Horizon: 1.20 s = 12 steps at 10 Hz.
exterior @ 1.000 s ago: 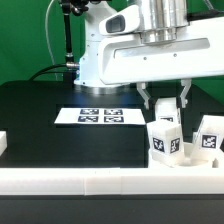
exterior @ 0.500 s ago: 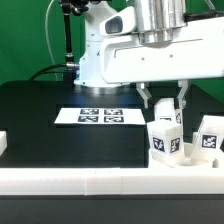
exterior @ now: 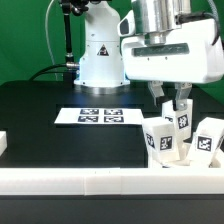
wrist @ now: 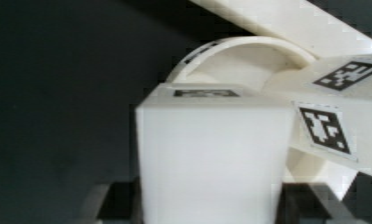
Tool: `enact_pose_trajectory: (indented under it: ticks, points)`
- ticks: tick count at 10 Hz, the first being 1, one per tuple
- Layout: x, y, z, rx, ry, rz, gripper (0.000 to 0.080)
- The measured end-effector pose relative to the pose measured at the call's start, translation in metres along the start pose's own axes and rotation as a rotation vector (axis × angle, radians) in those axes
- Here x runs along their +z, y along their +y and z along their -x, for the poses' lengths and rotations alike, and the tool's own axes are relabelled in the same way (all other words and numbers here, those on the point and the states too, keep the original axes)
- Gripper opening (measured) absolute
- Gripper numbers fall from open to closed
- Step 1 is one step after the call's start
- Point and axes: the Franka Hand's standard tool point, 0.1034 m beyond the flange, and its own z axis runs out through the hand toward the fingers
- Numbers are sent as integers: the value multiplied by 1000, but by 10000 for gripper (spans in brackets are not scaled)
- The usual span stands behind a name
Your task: Assemble stool
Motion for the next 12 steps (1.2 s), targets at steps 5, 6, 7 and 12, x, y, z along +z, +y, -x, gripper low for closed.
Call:
enact_pose_trajectory:
  ticks: [5,6,7,12]
  points:
    - [2,-6,12,458,-22,28,335]
    - [2,-7,14,531,-23,31,335]
    - [2,-8,13,555,-24,32,335]
    - [2,-9,12,775,-22,31,350]
